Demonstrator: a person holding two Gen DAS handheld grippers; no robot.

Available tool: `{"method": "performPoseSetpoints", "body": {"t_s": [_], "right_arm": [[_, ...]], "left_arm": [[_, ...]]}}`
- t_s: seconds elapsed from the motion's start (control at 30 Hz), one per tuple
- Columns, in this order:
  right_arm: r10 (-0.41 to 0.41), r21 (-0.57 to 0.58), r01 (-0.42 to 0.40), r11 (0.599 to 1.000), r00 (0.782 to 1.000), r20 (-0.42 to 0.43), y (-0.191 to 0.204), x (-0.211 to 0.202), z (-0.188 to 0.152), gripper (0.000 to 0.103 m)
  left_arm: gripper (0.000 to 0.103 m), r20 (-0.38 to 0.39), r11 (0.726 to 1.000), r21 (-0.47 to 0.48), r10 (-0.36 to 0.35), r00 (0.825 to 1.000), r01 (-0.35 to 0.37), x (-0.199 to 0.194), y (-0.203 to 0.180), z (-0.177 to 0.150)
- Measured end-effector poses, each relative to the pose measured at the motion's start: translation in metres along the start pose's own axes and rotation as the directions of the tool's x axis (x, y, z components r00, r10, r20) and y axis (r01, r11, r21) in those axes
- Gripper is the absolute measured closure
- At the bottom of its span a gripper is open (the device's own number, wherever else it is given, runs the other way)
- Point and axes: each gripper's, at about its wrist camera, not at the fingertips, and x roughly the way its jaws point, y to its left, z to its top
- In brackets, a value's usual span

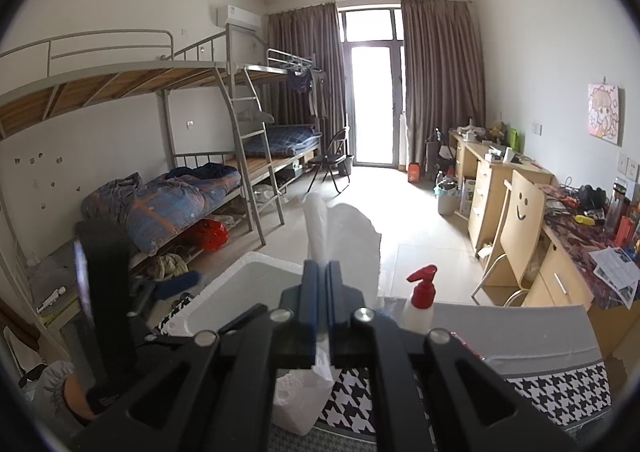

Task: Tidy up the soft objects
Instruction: 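Open the left tool to drop the plastic bag into the box, then lower the right tool into the box and open it to release the tissue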

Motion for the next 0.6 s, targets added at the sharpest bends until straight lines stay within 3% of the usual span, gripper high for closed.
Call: {"method": "performPoseSetpoints", "body": {"t_s": [0.6], "right_arm": [[0.064,-0.039,-0.064,0.997,0.998,-0.007,0.03,0.017,0.009,0.097]], "left_arm": [[0.001,0.05,0.992,-0.055,0.118,0.992,-0.115,-0.042,0.036,-0.013]]}}
